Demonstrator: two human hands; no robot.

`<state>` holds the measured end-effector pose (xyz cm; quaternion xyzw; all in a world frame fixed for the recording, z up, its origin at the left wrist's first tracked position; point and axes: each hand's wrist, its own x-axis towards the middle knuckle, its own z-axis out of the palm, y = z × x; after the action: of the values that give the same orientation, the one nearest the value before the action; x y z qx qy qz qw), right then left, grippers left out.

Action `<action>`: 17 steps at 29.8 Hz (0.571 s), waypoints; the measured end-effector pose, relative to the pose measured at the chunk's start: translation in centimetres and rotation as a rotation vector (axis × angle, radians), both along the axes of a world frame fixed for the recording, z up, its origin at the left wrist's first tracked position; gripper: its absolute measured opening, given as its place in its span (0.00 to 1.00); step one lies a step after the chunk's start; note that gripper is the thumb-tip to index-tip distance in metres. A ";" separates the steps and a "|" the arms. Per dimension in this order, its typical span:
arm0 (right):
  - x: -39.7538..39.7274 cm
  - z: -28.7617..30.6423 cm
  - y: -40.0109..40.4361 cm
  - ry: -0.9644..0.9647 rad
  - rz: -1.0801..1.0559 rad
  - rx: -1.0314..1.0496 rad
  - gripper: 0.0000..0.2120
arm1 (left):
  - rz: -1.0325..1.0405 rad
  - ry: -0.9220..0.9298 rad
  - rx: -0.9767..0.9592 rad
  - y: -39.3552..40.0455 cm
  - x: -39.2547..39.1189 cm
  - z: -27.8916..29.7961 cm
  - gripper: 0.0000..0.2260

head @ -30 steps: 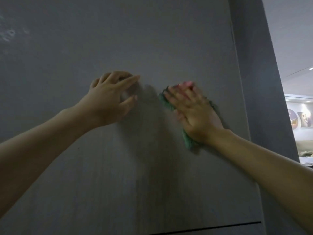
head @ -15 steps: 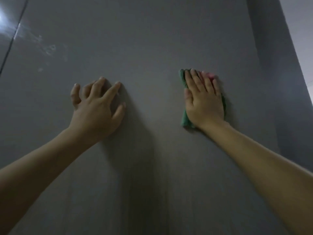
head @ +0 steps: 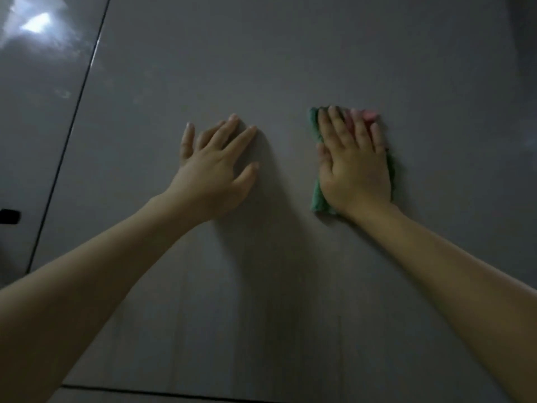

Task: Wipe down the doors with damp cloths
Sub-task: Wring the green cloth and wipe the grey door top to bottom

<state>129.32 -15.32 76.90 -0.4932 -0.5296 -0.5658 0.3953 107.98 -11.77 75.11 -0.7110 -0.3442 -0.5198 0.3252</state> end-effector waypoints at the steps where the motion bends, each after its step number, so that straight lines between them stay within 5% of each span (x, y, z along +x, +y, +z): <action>1: -0.6 -2.1 0.1 -0.129 0.016 -0.047 0.25 | -0.034 0.000 -0.003 -0.1 -0.6 -0.2 0.31; 6: 1.7 -6.7 -1.2 -0.662 0.015 -0.250 0.23 | 0.107 -0.152 0.064 -0.4 -3.0 -3.3 0.26; 8: 1.5 -4.1 -1.2 -0.564 -0.002 -0.206 0.24 | 0.153 -0.177 0.031 -0.4 -3.8 -4.2 0.27; 11: -1.0 -0.8 0.0 -0.110 0.005 -0.063 0.27 | 0.169 -0.158 -0.002 -0.3 -4.5 -4.7 0.29; 13: -3.1 -1.6 0.7 -0.054 0.003 -0.031 0.27 | 0.127 -0.172 -0.006 -0.3 -4.7 -4.7 0.28; 17: -2.2 -7.7 0.3 -0.602 0.030 -0.212 0.24 | 0.080 -0.141 -0.057 0.0 -5.7 -5.1 0.29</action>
<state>127.15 -15.00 69.20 -0.3341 -0.6862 -0.6219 0.1756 102.23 -11.80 69.98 -0.6671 -0.4093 -0.5452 0.3003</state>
